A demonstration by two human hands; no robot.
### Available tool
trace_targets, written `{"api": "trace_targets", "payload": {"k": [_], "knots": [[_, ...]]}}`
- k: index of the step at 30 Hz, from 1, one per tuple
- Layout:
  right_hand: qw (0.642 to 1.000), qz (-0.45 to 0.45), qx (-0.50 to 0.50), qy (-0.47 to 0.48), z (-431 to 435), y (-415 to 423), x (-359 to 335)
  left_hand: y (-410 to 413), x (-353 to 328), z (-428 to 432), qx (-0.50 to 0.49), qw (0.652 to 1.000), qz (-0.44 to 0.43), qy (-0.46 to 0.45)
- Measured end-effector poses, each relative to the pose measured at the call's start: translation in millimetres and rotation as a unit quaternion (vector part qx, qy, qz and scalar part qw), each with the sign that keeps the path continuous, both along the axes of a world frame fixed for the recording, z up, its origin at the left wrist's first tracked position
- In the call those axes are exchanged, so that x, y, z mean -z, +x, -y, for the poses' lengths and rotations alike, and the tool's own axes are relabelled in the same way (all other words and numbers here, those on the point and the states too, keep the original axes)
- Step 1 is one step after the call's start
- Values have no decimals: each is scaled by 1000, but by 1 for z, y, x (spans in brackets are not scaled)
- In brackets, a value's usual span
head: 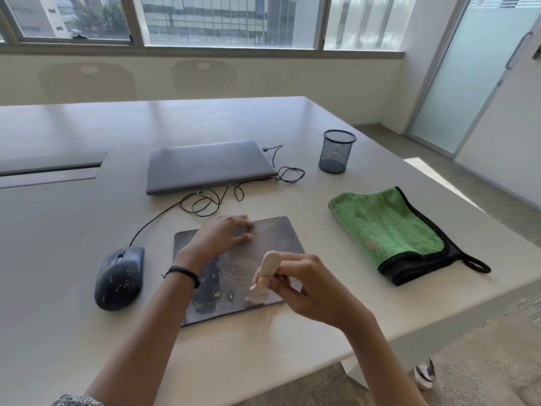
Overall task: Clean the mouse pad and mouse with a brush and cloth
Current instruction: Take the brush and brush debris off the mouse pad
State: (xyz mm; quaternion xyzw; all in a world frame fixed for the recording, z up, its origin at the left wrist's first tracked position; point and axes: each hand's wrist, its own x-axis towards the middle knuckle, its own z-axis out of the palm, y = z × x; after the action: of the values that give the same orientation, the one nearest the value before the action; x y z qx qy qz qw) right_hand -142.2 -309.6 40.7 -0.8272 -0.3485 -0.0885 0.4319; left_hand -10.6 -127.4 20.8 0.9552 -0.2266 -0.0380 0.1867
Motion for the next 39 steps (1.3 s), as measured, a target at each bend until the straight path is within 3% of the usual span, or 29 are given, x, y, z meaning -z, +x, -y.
{"api": "trace_targets", "payload": {"k": [4, 9, 14, 20, 26, 32, 39], "knots": [[999, 12, 50, -3, 3, 6, 7, 2, 1, 0, -2, 1000, -4, 0], [1000, -15, 4, 16, 7, 5, 2, 1, 1, 0, -3, 1000, -4, 8], [989, 50, 137, 15, 24, 19, 6, 1, 0, 0, -9, 1000, -6, 6], [998, -23, 56, 17, 33, 17, 2, -2, -2, 1, -7, 1000, 3, 6], [990, 14, 141, 7, 57, 27, 0, -2, -2, 1, -6, 1000, 1, 2], [994, -32, 103, -2, 69, 20, -6, -1, -1, 1, -5, 1000, 3, 2], [990, -19, 133, -28, 75, 21, -9, 0, 0, 0, -6, 1000, 0, 5]]}}
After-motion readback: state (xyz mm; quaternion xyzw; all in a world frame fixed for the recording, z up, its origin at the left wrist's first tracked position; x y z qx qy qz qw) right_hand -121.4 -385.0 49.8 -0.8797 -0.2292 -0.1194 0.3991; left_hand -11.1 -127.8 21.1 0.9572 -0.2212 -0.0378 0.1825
